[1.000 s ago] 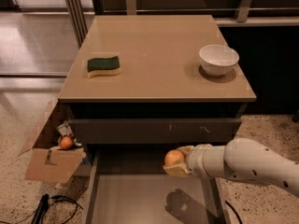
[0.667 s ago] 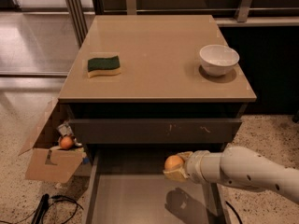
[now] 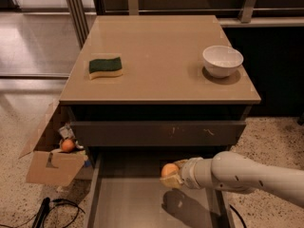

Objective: Place orange into middle drawer

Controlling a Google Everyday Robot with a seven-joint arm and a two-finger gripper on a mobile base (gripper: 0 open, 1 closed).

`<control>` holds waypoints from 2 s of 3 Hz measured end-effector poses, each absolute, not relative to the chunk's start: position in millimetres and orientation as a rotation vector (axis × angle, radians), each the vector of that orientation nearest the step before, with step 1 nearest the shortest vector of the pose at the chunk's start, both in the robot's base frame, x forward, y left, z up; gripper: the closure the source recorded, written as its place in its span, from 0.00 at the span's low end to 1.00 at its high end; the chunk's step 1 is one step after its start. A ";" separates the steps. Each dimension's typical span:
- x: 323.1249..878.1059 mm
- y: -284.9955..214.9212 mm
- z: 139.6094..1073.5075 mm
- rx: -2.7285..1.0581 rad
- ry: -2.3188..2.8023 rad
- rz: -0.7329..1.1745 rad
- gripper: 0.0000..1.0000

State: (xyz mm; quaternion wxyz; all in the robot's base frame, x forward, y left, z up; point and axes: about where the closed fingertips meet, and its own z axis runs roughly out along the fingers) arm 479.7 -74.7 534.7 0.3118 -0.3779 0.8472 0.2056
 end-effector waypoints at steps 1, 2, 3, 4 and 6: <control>491.3 -61.4 485.3 -0.969 2.296 0.594 1.00; 500.0 -54.7 452.3 -0.946 2.311 0.619 1.00; 503.7 -50.1 425.8 -0.954 2.275 0.644 1.00; 499.8 -52.6 393.6 -0.965 2.206 0.670 1.00; 495.3 -55.1 374.2 -0.980 2.171 0.657 0.82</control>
Offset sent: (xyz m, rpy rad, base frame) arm 0.0317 0.0248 -0.1215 0.0457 0.1133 -0.0438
